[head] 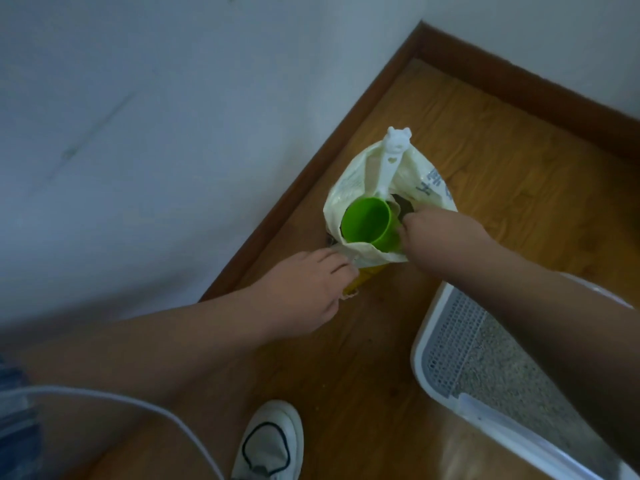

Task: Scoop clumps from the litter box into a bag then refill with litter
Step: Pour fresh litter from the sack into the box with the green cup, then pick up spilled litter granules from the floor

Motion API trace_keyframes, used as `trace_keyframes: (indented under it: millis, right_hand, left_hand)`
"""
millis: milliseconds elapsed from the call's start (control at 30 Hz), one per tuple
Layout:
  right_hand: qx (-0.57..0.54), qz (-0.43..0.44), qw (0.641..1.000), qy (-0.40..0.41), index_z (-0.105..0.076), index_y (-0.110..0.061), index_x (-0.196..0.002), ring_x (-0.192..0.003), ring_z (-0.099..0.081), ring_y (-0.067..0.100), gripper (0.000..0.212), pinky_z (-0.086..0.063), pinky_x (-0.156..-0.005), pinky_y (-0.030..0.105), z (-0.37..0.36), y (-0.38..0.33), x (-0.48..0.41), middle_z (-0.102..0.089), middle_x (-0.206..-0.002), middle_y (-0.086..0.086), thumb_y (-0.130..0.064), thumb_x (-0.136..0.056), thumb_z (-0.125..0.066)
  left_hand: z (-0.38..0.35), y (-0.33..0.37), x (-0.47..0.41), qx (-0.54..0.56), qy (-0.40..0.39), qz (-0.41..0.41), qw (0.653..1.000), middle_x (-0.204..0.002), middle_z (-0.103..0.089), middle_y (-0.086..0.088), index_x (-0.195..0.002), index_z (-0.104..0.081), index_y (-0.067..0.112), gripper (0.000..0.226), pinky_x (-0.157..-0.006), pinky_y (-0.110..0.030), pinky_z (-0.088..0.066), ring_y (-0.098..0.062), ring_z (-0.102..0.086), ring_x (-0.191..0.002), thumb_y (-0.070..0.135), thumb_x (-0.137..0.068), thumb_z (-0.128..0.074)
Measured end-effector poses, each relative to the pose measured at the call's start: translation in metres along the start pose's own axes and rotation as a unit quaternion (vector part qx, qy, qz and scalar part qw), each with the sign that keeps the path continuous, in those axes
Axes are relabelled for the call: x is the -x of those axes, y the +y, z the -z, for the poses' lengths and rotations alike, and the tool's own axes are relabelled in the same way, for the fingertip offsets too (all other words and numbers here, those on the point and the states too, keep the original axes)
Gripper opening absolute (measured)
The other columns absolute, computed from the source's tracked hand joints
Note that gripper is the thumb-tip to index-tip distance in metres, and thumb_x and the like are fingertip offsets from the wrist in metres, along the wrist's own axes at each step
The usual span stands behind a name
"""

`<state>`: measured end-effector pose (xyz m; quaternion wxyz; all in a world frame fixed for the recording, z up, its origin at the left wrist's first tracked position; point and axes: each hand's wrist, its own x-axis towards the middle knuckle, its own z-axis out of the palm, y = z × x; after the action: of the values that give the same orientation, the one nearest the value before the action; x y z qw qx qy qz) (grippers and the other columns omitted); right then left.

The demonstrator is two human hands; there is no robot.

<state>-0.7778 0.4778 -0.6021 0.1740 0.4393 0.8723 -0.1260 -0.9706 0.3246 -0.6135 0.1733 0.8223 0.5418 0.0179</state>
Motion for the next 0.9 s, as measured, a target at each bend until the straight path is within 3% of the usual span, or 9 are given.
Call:
trace_keyframes:
  millis: [133,233,333,533,667,800,900]
  right_hand:
    - [-0.066,-0.015,0.996,0.062,-0.055,-0.020,-0.105,-0.091,-0.060,0.027,0.014,-0.050,-0.072,0.039,0.004,0.001,0.008,-0.043,-0.097,-0.003,-0.026,-0.096,-0.047]
    - [-0.115,0.042,0.979,0.162,-0.059,-0.018,-0.106,-0.088,-0.057,0.025,0.018,-0.051,-0.067,0.039,0.012,0.009,0.037,-0.051,-0.102,0.001,-0.024,-0.094,-0.047]
    - [-0.140,0.056,0.970,0.189,-0.061,-0.017,-0.103,-0.093,-0.056,0.025,0.016,-0.048,-0.068,0.036,0.009,0.019,0.073,-0.055,-0.102,0.002,-0.019,-0.091,-0.050]
    - [-0.159,0.058,0.978,0.123,-0.056,-0.023,-0.103,-0.093,-0.052,0.018,0.014,-0.049,-0.069,0.037,-0.031,0.021,0.118,-0.053,-0.099,-0.005,-0.020,-0.090,-0.051]
    - [-0.189,-0.016,0.981,0.049,-0.055,-0.016,-0.116,-0.107,-0.050,0.027,0.026,-0.049,-0.084,0.043,-0.050,0.011,0.133,-0.055,-0.111,0.005,-0.020,-0.091,-0.049]
    - [-0.254,-0.092,0.963,0.000,-0.052,-0.013,-0.120,-0.111,-0.047,0.028,0.029,-0.047,-0.091,0.047,-0.053,-0.014,0.164,-0.052,-0.116,0.008,-0.020,-0.093,-0.045]
    - [-0.295,-0.111,0.949,-0.023,-0.052,-0.015,-0.124,-0.113,-0.047,0.025,0.031,-0.046,-0.092,0.042,-0.058,-0.039,0.193,-0.053,-0.117,0.005,-0.020,-0.094,-0.045]
  left_hand:
    - [-0.008,0.008,-0.006,-0.014,-0.011,-0.018,1.000,-0.136,-0.053,0.002,-0.139,-0.046,0.023,0.044,-0.094,-0.035,-0.049,-0.018,-0.053,-0.120,0.030,-0.096,-0.048]
    - [-0.016,0.017,-0.015,-0.028,-0.034,-0.033,0.998,-0.135,-0.053,0.003,-0.139,-0.044,0.024,0.045,-0.091,-0.035,-0.050,-0.018,-0.055,-0.117,0.030,-0.096,-0.048]
    - [-0.019,0.025,-0.027,-0.035,-0.048,-0.033,0.998,-0.135,-0.052,0.003,-0.140,-0.043,0.024,0.046,-0.088,-0.037,-0.052,-0.019,-0.056,-0.116,0.031,-0.095,-0.048]
    - [-0.019,0.026,-0.037,-0.051,-0.097,0.044,0.993,-0.123,-0.060,0.000,-0.134,-0.047,0.024,0.041,-0.083,-0.039,-0.054,-0.024,-0.060,-0.109,0.032,-0.094,-0.045]
    - [-0.005,0.043,-0.016,-0.004,-0.095,0.123,0.988,-0.108,-0.060,-0.002,-0.114,-0.050,0.023,0.023,-0.079,-0.040,-0.052,-0.027,-0.060,-0.102,0.030,-0.092,-0.046]
    - [0.015,0.076,0.026,0.037,-0.089,0.197,0.976,-0.116,-0.059,-0.003,-0.124,-0.050,0.022,0.032,-0.083,-0.044,-0.051,-0.025,-0.057,-0.108,0.028,-0.092,-0.047]
    - [0.019,0.096,0.062,0.044,-0.100,0.227,0.968,-0.120,-0.059,-0.002,-0.133,-0.047,0.023,0.039,-0.081,-0.043,-0.053,-0.022,-0.057,-0.108,0.027,-0.093,-0.047]
